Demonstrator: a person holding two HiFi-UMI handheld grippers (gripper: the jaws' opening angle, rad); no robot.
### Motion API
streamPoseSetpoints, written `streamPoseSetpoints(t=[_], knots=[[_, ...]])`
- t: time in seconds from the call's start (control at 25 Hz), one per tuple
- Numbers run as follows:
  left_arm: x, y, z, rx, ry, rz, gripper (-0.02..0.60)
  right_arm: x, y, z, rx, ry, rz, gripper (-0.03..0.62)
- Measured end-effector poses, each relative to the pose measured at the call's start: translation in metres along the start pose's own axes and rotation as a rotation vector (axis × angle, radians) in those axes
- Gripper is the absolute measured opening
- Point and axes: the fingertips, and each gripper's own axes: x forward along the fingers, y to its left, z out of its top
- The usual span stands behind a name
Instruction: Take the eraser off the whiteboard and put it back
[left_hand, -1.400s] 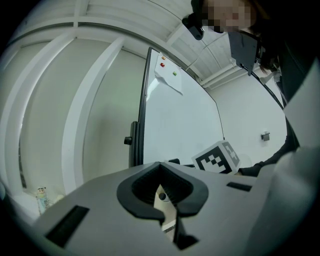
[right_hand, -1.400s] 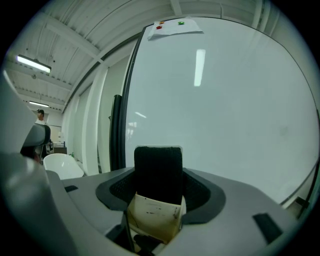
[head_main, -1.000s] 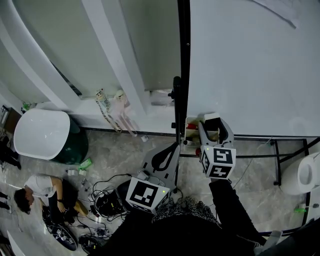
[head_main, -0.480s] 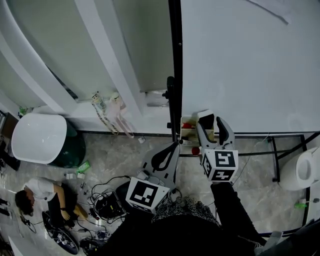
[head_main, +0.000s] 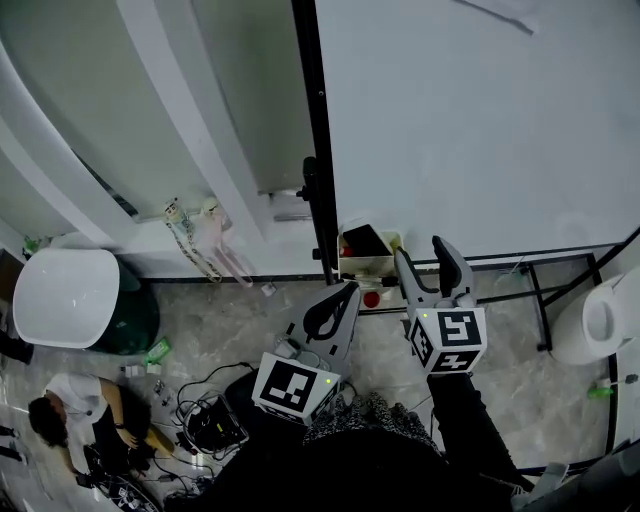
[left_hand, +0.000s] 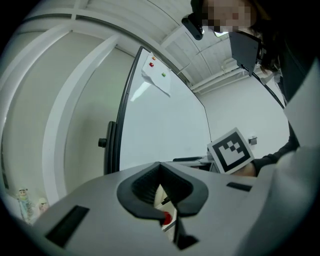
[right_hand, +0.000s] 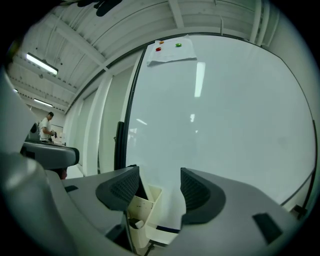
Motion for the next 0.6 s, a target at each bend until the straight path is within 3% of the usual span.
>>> streamPoseSetpoints(t=[0.44, 0.6], knots=[[0.004, -0.010, 0.004, 0.002, -0.012, -0.025, 0.002, -0.028, -0.006, 0.000, -0.007, 0.007, -0.008, 0.267], [0.001, -0.013, 0.004, 0.005, -0.016, -0.031, 0.002, -0.040, -0.002, 0.001, -0.020, 0.003, -0.009, 0.210]])
